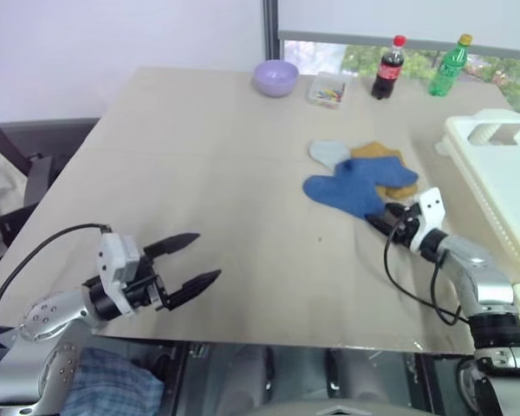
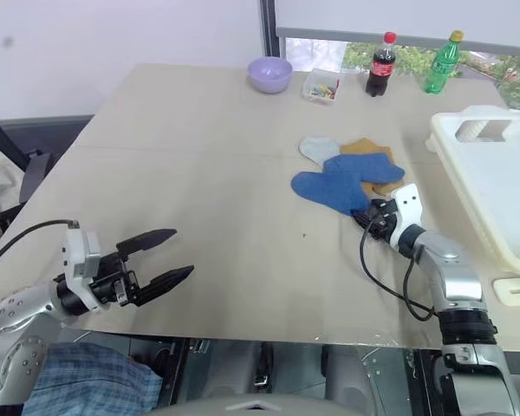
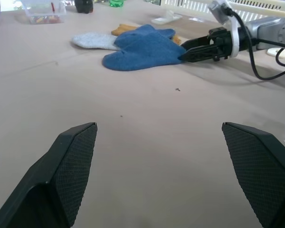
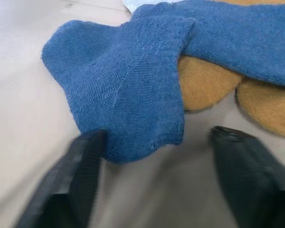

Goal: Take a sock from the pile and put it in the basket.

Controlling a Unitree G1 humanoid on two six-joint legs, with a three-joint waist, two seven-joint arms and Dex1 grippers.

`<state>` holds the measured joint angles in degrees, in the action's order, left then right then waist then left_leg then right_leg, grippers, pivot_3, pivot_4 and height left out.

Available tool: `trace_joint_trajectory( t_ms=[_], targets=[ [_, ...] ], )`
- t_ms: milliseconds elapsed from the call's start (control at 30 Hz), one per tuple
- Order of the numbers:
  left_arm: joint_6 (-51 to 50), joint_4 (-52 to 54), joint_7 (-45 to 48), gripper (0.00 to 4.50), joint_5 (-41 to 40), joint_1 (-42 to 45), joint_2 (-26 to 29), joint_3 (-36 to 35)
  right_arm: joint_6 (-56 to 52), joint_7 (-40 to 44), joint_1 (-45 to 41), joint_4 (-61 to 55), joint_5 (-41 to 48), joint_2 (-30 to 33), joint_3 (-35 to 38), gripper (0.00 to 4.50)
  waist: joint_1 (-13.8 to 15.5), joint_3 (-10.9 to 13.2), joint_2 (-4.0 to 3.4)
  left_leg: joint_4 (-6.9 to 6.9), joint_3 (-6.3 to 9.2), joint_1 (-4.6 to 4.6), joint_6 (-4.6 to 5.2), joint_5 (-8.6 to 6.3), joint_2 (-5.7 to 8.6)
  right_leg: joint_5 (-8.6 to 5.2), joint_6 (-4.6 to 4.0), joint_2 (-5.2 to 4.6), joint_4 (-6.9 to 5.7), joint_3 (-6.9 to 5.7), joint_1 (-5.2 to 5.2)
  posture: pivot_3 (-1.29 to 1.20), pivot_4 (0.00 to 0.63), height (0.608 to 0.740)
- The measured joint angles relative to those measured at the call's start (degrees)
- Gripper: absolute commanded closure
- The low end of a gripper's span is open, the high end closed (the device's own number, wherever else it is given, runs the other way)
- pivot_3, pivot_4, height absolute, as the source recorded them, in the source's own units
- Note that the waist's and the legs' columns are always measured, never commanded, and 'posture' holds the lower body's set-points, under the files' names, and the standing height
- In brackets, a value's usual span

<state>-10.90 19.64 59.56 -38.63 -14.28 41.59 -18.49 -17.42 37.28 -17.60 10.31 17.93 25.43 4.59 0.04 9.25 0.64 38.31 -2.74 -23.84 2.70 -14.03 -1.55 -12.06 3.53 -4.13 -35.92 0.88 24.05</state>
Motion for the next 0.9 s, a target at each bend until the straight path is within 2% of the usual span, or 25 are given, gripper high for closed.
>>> trace_joint_trajectory(
  t_ms=[33, 133, 167, 333, 533, 667, 900],
  targets=[
    [0.0, -0.1, 0.1, 0.00, 0.3, 0.2, 0.0, 0.0, 0.4, 0.0, -0.3, 0.3, -0.2, -0.2, -0.1, 3.06, -0.2, 0.0, 0.00, 0.00, 0.00, 0.00, 0.00, 0.00, 0.01, 0.00, 0.00, 0.00, 0.00, 0.01, 0.00, 0.00, 0.150, 0.730],
    [0.0, -0.2, 0.3, 0.00, 0.6, 0.5, 0.0, 0.0, 1.2, 0.2, -0.4, 1.0, -0.4, -0.7, -0.1, 3.98, -0.5, 0.0, 0.00, 0.00, 0.00, 0.00, 0.00, 0.00, 0.01, 0.00, 0.00, 0.00, 0.00, 0.01, -0.01, 0.00, 0.150, 0.730],
    [0.0, -0.3, 0.4, 0.00, 0.7, 0.6, 0.0, 0.0, 1.5, 0.4, -0.4, 1.2, -0.6, -0.9, -0.1, 4.46, -0.6, 0.0, 0.00, 0.00, 0.00, 0.00, 0.00, 0.00, 0.01, 0.00, 0.00, 0.00, 0.00, 0.02, -0.01, 0.00, 0.150, 0.730],
    [0.0, -1.1, 0.7, 0.00, 1.3, 1.1, 0.0, 0.0, 1.6, 1.2, -0.4, 1.2, 0.0, -1.0, -0.1, 4.49, -0.8, 0.0, 0.00, 0.00, 0.01, 0.02, 0.00, 0.00, -0.02, 0.01, 0.01, 0.00, -0.02, 0.02, 0.00, 0.00, 0.150, 0.730],
    [0.0, -1.4, 1.5, 0.00, 1.4, 1.3, 0.0, 0.0, -15.5, 5.2, 1.3, -9.4, 11.8, -1.1, -0.2, 4.49, -0.8, 0.0, -0.01, -0.02, 0.12, 0.01, 0.00, 0.00, -0.19, 0.01, -0.01, 0.04, -0.02, 0.03, 0.01, 0.00, 0.150, 0.730],
    [0.0, -2.4, 1.9, 0.00, 1.8, 1.6, 0.0, 0.1, -26.8, 12.2, 6.5, -19.1, 17.5, 5.3, -5.5, 4.49, -0.5, 0.0, 0.01, -0.01, 0.14, 0.01, 0.00, -0.01, -0.17, 0.00, -0.01, -0.03, 0.02, 0.02, 0.00, 0.00, 0.150, 0.730],
    [-0.7, -2.3, 2.0, 0.00, 2.5, 2.3, 0.0, 0.8, -36.2, 16.7, 10.6, -25.9, 23.3, 12.2, -6.6, 4.49, -0.7, 0.0, 0.07, 0.01, 0.15, 0.03, -0.01, -0.01, -0.25, 0.00, 0.00, 0.01, 0.02, 0.02, 0.01, 0.00, 0.150, 0.730]
  ],
)
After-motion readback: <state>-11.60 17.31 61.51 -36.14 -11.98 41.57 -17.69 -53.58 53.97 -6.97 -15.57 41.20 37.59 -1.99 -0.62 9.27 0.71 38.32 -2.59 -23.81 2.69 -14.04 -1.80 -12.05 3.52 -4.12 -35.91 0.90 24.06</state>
